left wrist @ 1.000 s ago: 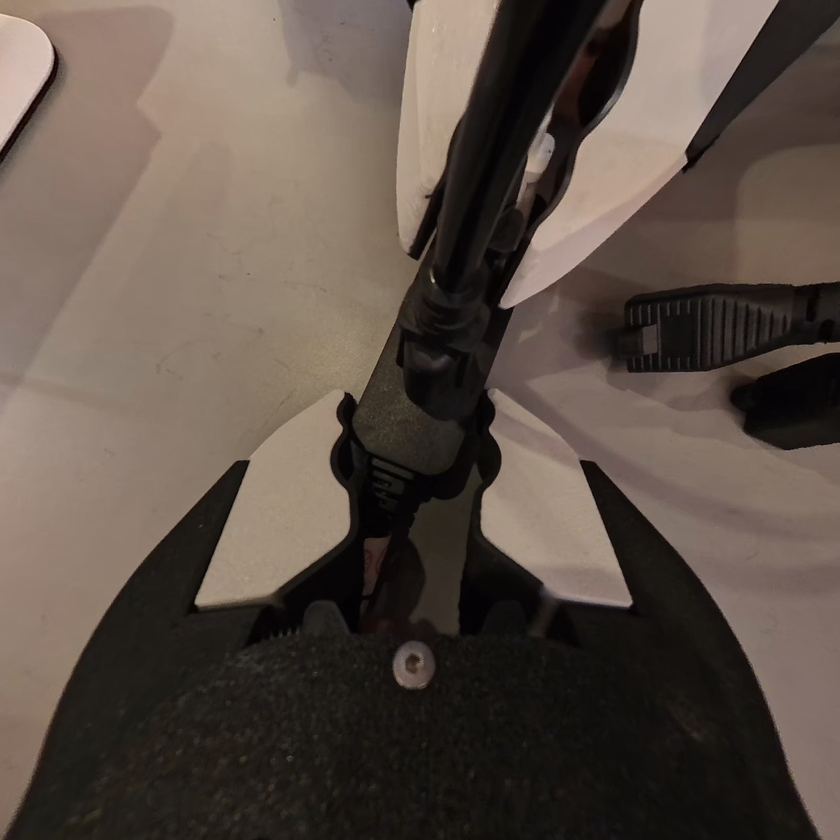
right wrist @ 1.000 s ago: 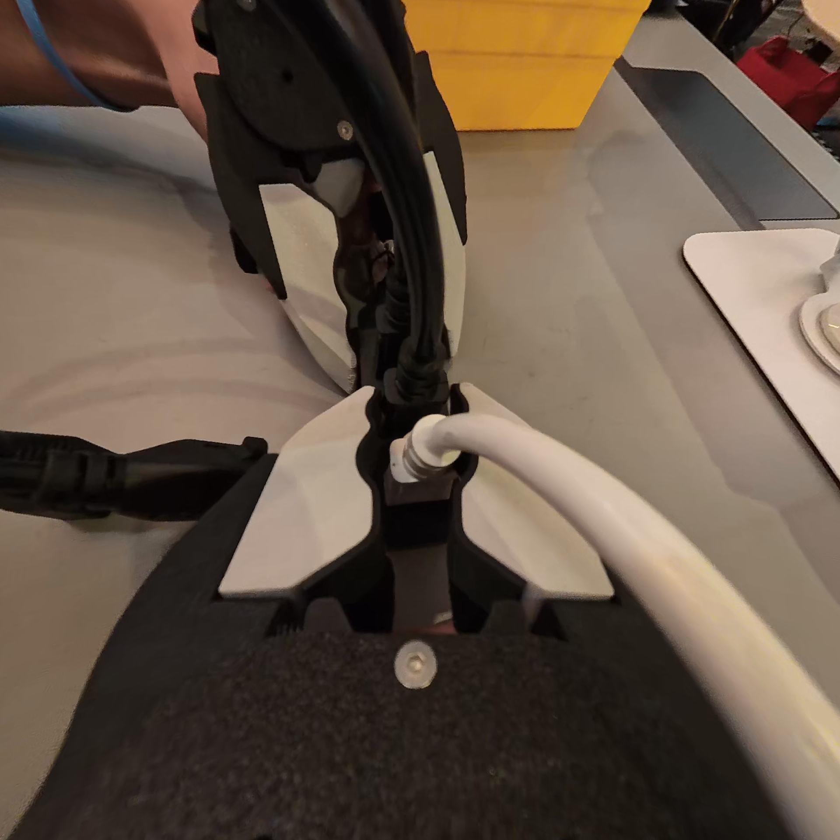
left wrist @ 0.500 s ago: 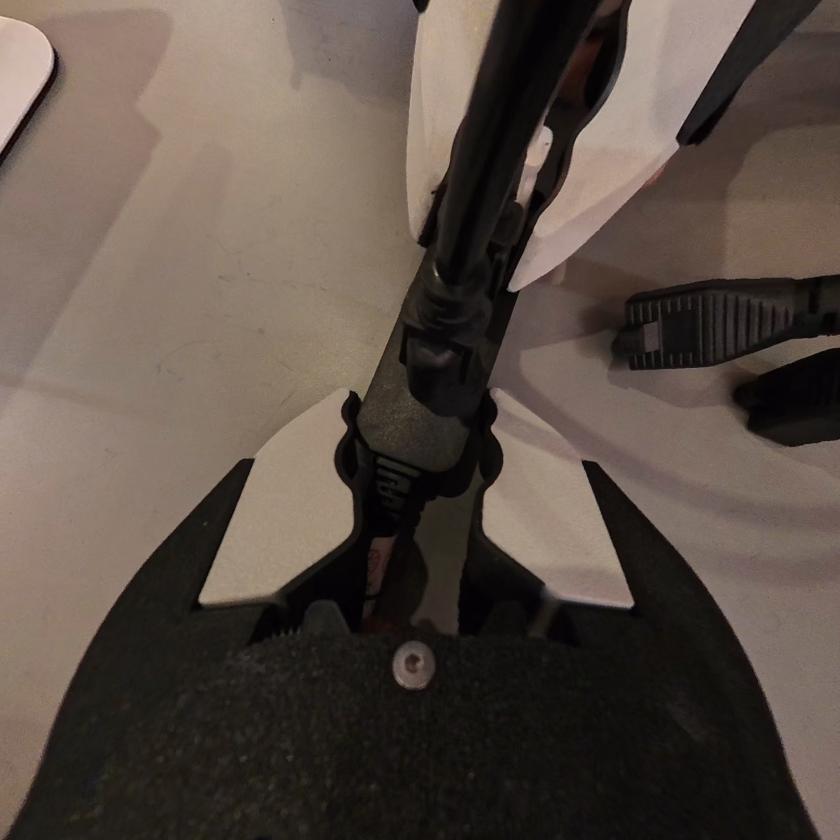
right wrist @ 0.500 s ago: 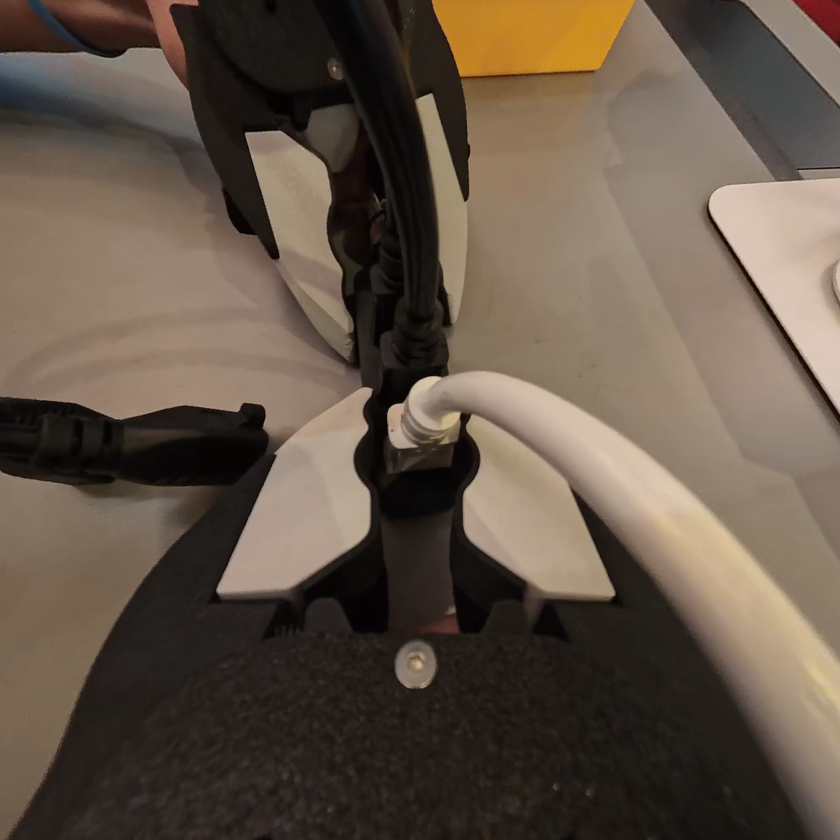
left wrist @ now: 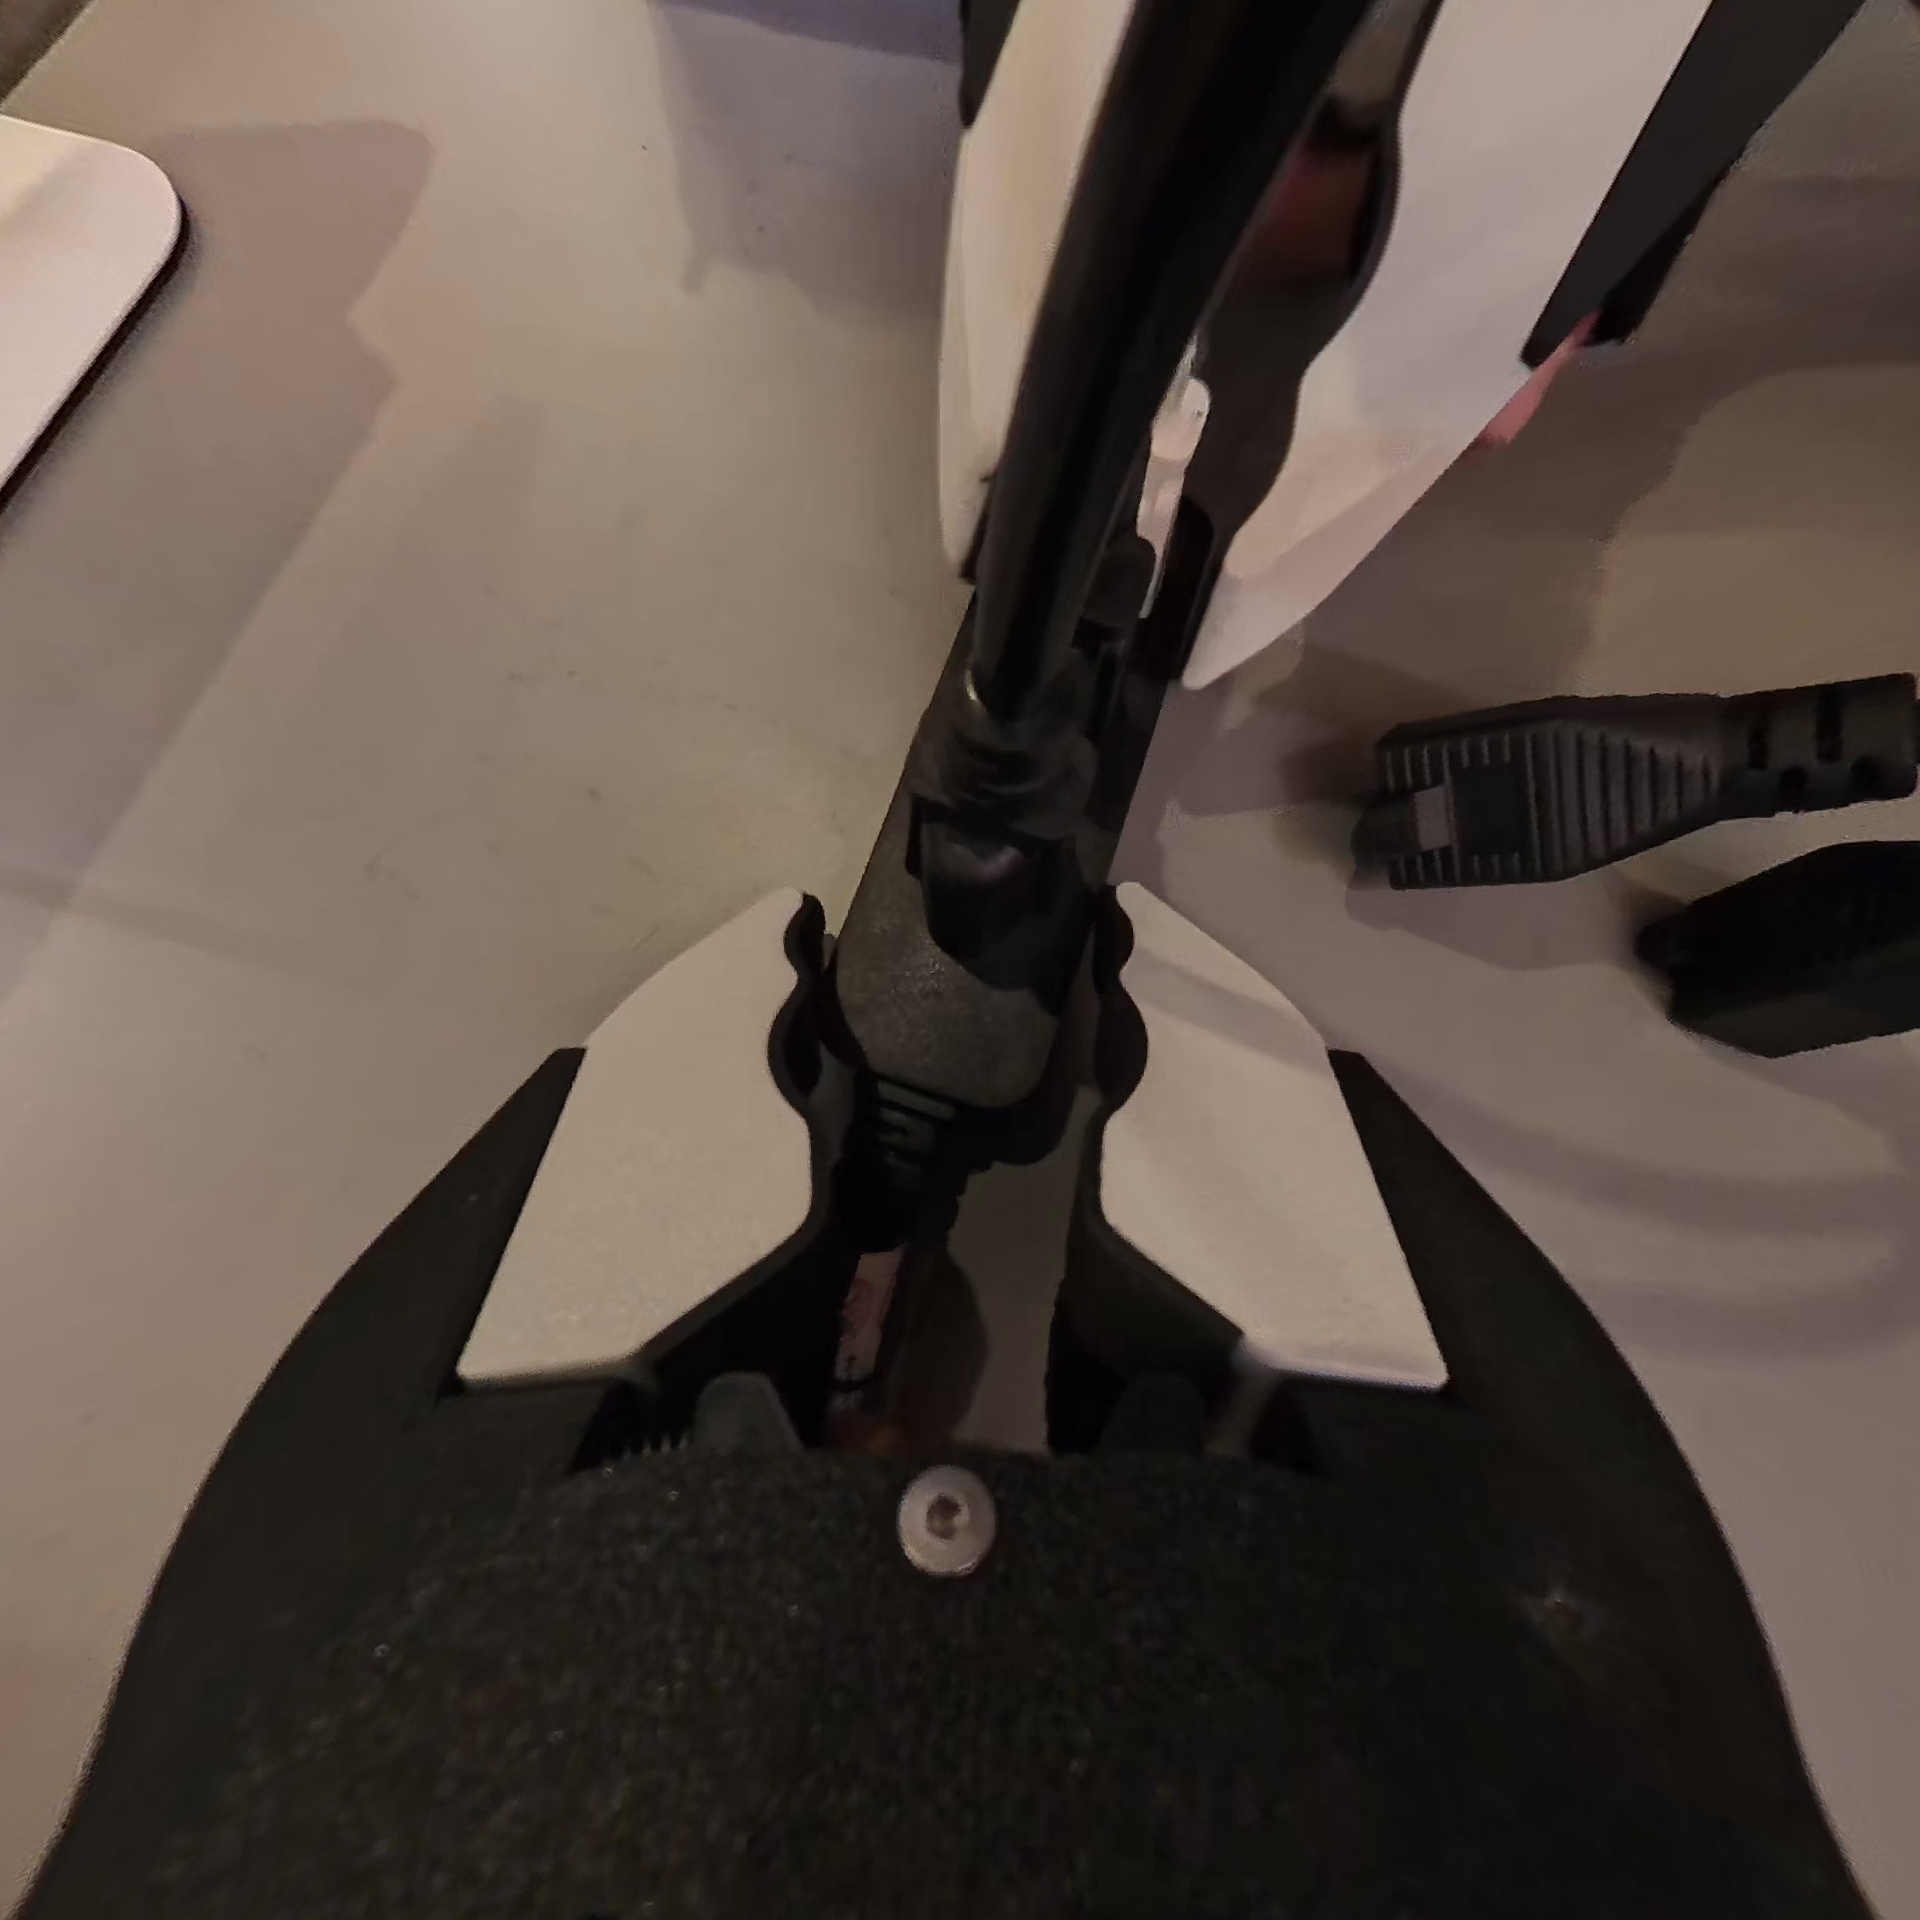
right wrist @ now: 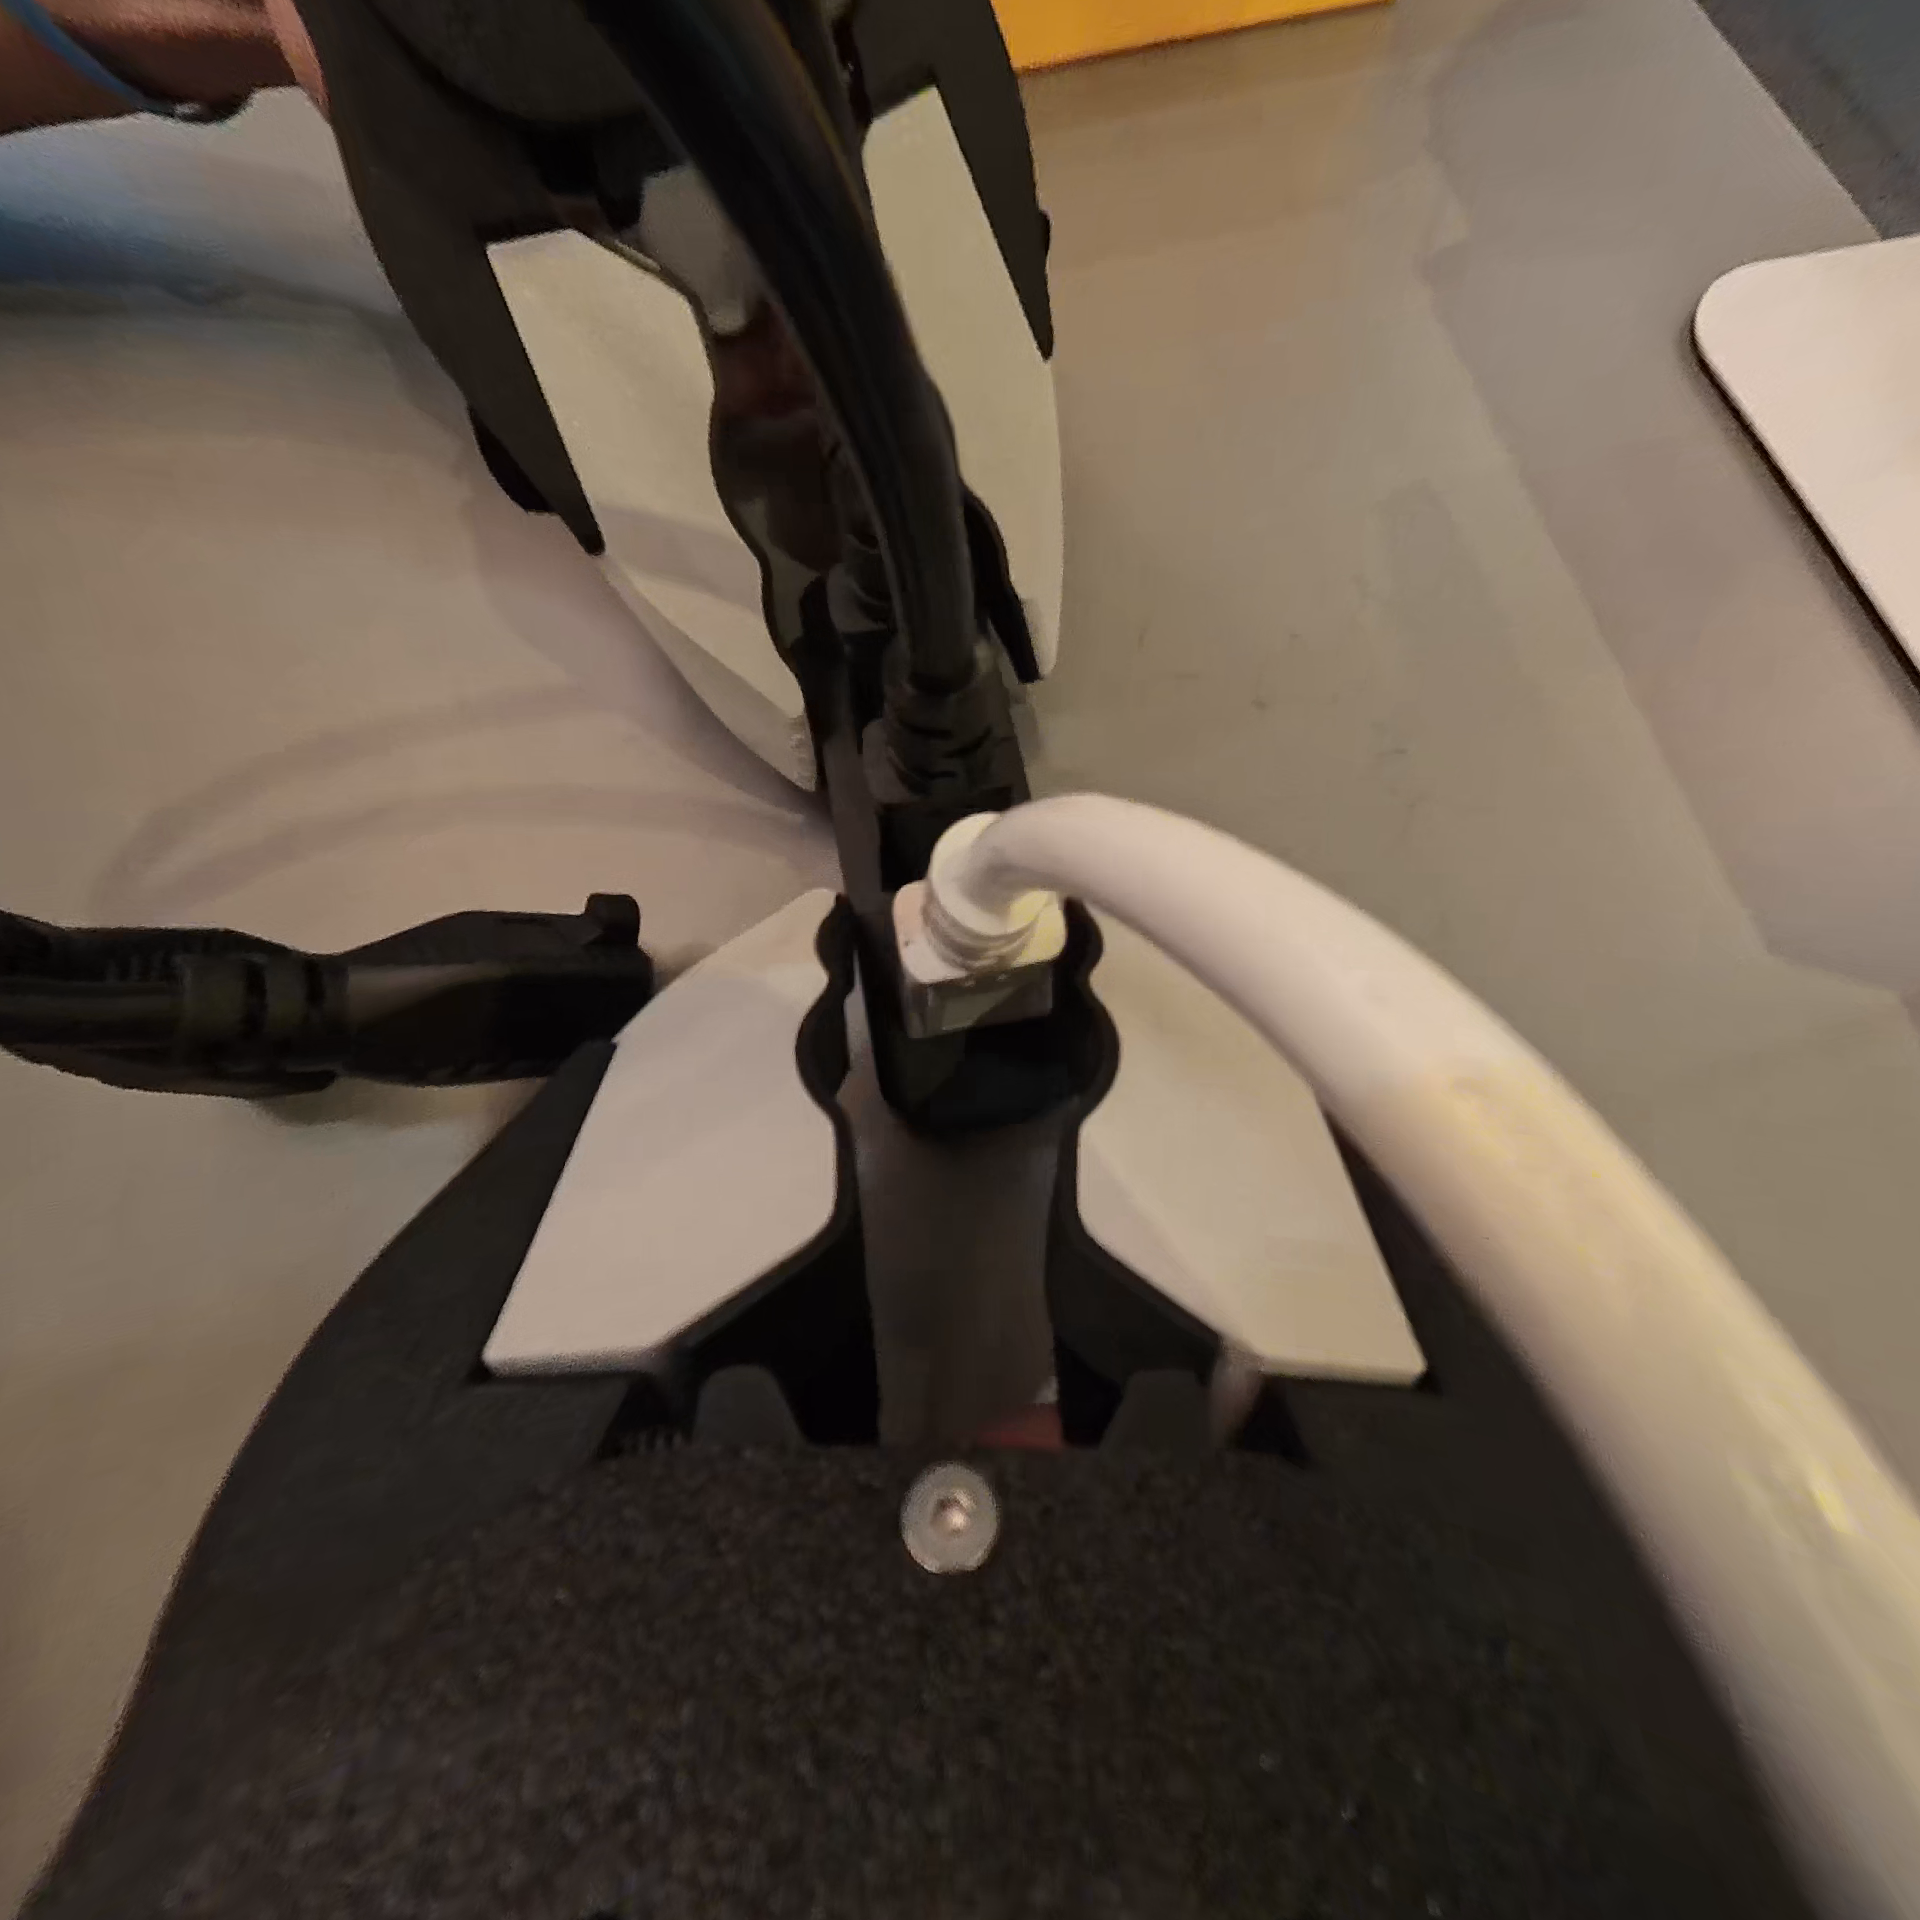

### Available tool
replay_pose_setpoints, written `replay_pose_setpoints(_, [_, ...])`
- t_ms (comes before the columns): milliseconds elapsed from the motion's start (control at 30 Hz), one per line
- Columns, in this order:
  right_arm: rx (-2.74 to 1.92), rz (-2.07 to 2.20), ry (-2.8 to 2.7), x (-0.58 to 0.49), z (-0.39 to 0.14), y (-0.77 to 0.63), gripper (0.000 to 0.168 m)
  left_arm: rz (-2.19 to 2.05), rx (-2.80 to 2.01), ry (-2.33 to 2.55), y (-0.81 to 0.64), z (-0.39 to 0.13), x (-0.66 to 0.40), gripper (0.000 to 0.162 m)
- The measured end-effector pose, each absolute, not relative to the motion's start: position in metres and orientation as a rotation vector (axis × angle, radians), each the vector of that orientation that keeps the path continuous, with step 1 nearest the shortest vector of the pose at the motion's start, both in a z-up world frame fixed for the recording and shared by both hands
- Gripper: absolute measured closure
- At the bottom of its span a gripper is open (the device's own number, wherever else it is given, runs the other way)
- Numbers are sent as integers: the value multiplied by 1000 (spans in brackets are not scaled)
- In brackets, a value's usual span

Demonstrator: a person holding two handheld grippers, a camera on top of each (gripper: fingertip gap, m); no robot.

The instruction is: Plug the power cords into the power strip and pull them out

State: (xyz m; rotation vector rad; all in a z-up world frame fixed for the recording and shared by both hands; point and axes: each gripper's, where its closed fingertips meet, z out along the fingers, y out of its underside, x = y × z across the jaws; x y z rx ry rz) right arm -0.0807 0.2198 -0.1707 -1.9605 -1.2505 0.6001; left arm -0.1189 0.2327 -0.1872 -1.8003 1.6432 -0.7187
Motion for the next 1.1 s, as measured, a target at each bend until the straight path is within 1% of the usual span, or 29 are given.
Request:
replay_pose_setpoints(33, [-1982, 575, -1269, -78, -172, 218, 131, -718, -1799, 1646, 233, -187, -119, 112])
replay_pose_setpoints(200, [-2009, 462, -1285, -77, -177, 220, 130, -718, -1805, 1637, 233, -187, -119, 112])
replay_pose_setpoints(267, [-2012, 471, -1258, -76, -181, 221, 126, -709, -1820, 1627, 234, -185, -119, 111])
replay_pose_setpoints(367, [-2010, 414, -1261, -75, -187, 221, 123, -785, -1780, 1577, 231, -167, -116, 111])
replay_pose_setpoints(500, [-2021, 399, -1292, -74, -187, 222, 124, -662, -1702, 1683, 233, -165, -115, 133])
replay_pose_setpoints(533, [-2023, 400, -1299, -74, -187, 222, 124, -655, -1693, 1702, 231, -166, -112, 135])
replay_pose_setpoints(733, [-2069, 337, -1346, -73, -189, 221, 124, -628, -1671, 1807, 232, -169, -110, 136])
replay_pose_setpoints(933, [-2072, 353, -1339, -75, -189, 221, 124, -829, -1711, 1713, 232, -166, -110, 137])
replay_pose_setpoints(1100, [-2087, 349, -1362, -76, -188, 219, 124, -869, -1706, 1682, 229, -161, -110, 137])
